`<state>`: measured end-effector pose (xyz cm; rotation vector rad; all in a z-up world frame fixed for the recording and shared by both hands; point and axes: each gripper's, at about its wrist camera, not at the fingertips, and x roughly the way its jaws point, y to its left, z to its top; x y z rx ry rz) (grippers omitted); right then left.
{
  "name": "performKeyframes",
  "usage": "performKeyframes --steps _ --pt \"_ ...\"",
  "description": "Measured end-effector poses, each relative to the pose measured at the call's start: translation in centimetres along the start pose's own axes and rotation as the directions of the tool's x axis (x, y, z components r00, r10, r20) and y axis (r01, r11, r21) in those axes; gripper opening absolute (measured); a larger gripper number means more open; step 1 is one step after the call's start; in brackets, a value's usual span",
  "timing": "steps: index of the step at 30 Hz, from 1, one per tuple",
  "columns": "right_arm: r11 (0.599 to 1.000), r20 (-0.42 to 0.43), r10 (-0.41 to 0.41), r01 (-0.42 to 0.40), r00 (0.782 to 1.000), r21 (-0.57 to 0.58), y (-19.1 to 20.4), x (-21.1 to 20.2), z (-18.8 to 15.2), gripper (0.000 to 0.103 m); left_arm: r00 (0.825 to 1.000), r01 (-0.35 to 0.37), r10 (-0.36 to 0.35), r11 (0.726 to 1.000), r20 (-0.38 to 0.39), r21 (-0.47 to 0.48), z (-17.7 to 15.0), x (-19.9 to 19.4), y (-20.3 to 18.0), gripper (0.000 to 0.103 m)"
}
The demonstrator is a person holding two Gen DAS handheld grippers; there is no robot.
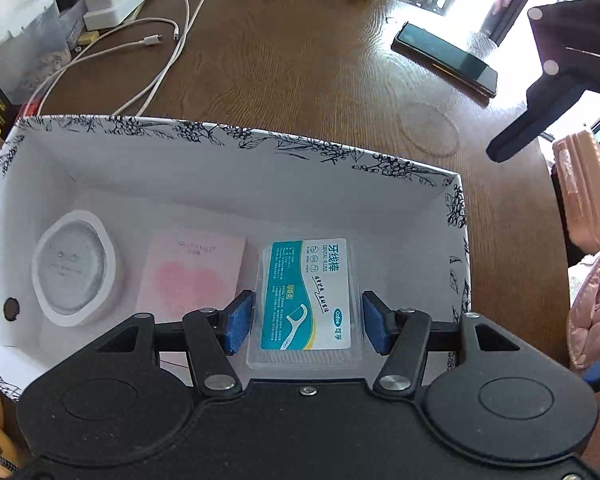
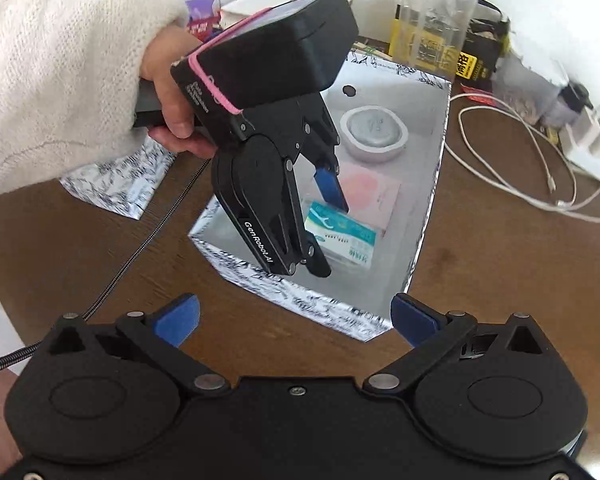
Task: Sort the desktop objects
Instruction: 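Carry the floss pick box with the left tool into the storage box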
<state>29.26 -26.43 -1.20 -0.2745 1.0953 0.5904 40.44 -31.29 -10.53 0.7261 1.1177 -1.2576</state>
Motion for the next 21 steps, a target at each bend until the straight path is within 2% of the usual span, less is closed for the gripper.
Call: performKeyframes --steps 2,5,11,16,19,21 --pt "1.0 -0.024 -0.001 0.0 1.0 -0.025 0.1 0.4 0.6 0.103 1.0 0.016 -0.016 1.0 -0.003 -0.017 -0.2 0.3 0.5 0.056" --pt "0.999 -0.066 0.043 -0.044 0.997 -0.008 -0.2 1.1 1.4 0.103 0.999 0.04 -0.04 0.999 -0.01 -0.033 -0.6 0.8 1.0 0.056" --pt "0.998 -0.073 0.062 -0.064 0.995 -0.026 -0.2 1.8 1.7 0.103 0.996 0.088 -0.09 0.994 -0.024 -0.061 -1.2 1.7 1.9 0.056" --pt "0.998 -0.088 0.063 -0.065 0.994 -0.021 -0.1 2.1 1.8 0.103 0.995 0.098 -0.1 0.992 -0.019 -0.084 -1.3 1.8 2.1 0.057" --pt "0.998 -0.09 0.056 -0.057 0.994 -0.017 -0.1 2.1 1.8 0.103 0.996 0.091 -0.09 0.987 0.011 -0.132 -1.1 1.0 2.6 0.068" --pt "0.999 -0.089 0.046 -0.048 0.995 -0.016 0.1 1.9 1.6 0.103 0.996 0.083 -0.077 0.982 0.04 -0.17 -1.2 0.2 3.1 0.094"
